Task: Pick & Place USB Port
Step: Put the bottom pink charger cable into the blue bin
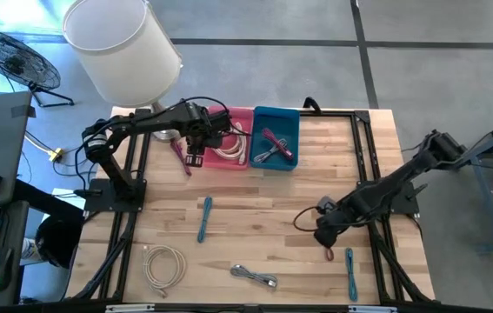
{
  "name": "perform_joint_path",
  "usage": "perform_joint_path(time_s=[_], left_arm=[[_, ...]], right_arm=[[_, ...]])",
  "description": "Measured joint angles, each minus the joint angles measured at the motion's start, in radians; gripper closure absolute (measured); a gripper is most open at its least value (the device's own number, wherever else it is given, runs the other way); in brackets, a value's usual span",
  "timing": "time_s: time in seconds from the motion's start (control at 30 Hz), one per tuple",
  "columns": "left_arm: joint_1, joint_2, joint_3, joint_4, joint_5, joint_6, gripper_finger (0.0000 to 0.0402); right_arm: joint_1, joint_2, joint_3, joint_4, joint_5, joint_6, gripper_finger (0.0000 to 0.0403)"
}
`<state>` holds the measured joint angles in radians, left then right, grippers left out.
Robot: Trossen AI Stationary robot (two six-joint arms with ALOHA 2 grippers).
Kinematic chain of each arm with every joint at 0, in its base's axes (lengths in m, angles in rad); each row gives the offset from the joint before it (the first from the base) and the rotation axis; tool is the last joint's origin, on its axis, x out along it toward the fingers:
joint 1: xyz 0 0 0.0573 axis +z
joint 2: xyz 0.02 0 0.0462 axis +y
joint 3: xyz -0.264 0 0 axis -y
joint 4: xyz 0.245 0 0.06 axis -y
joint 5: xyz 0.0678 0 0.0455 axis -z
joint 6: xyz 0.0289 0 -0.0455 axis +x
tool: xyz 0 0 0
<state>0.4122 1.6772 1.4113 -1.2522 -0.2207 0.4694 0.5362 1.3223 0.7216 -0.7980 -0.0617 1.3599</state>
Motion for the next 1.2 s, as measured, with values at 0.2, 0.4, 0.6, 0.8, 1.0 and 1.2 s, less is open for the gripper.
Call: perform_joint_path(time_s=[0.2,0.4,0.6,0.8,1.0,1.2], left_arm=[[0.000,0.000,0.000,0.004,0.000,0.000,0.0298],[0.000,0.000,0.000,0.005,-0.002,0.000,0.0298],[0.000,0.000,0.000,0.010,0.005,-0.004,0.0298],[0.000,-0.001,-0.063,0.052,0.049,-0.003,0.0298],[0.000,0.000,-0.159,0.100,0.049,0.012,0.0298],[-0.015,0.000,-0.174,0.106,0.059,0.019,0.0298]], right_arm=[[0.001,0.114,0.000,0.029,-0.041,0.002,0.0182],[0.001,0.198,0.000,0.117,-0.053,0.001,0.0182],[0.000,0.246,0.006,0.120,-0.062,-0.007,0.0197],[0.001,0.252,0.005,0.072,-0.039,-0.057,0.0317],[-0.010,0.252,0.004,0.050,0.011,-0.131,0.0380],[-0.039,0.261,0.062,-0.078,0.091,-0.210,0.0390]])
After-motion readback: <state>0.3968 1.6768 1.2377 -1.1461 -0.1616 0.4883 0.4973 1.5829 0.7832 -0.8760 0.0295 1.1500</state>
